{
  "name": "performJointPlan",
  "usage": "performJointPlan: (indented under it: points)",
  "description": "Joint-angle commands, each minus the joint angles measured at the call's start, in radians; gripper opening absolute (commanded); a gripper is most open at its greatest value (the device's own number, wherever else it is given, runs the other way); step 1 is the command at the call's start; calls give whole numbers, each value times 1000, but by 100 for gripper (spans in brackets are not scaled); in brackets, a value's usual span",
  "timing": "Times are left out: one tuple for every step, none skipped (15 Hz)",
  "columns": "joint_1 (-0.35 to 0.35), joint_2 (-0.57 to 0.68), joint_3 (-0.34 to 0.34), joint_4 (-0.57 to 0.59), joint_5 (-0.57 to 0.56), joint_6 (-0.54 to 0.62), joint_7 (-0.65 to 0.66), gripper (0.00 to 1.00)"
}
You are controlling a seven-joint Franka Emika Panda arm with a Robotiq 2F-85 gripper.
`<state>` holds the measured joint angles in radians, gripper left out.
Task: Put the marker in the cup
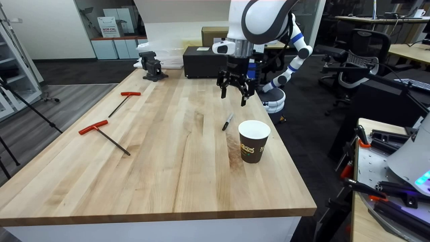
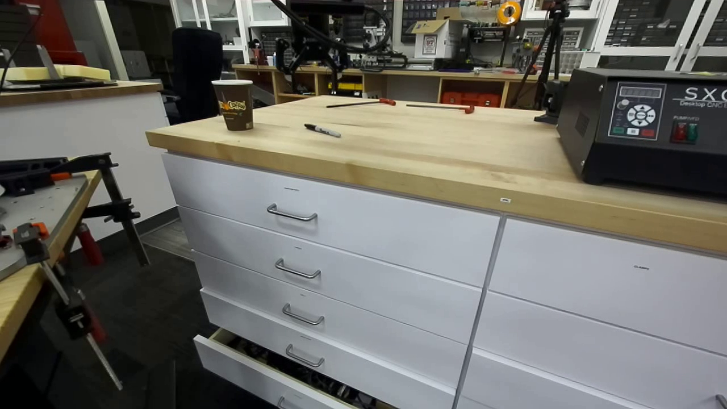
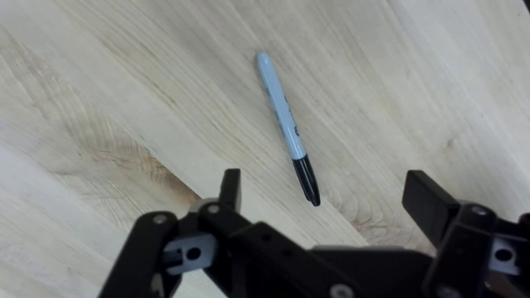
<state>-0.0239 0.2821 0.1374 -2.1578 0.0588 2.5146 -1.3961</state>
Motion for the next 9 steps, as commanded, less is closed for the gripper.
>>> performJointPlan:
  points:
    - [-25, 12, 17, -82, 13, 181, -82, 100]
    - [-32, 19, 25, -101, 18, 226, -100, 100]
    - [-41, 25, 39, -132, 26, 292, -125, 100]
    - [-49, 33, 51, -149, 28, 336, -140, 100]
    - [-61, 43, 69, -169, 29, 388, -158, 100]
    - [-75, 53, 89, -184, 28, 430, -170, 100]
    - [-92, 66, 111, -195, 25, 468, -183, 100]
    - [-108, 75, 133, -204, 17, 497, -187, 100]
    - [-126, 89, 155, -207, 8, 524, -190, 100]
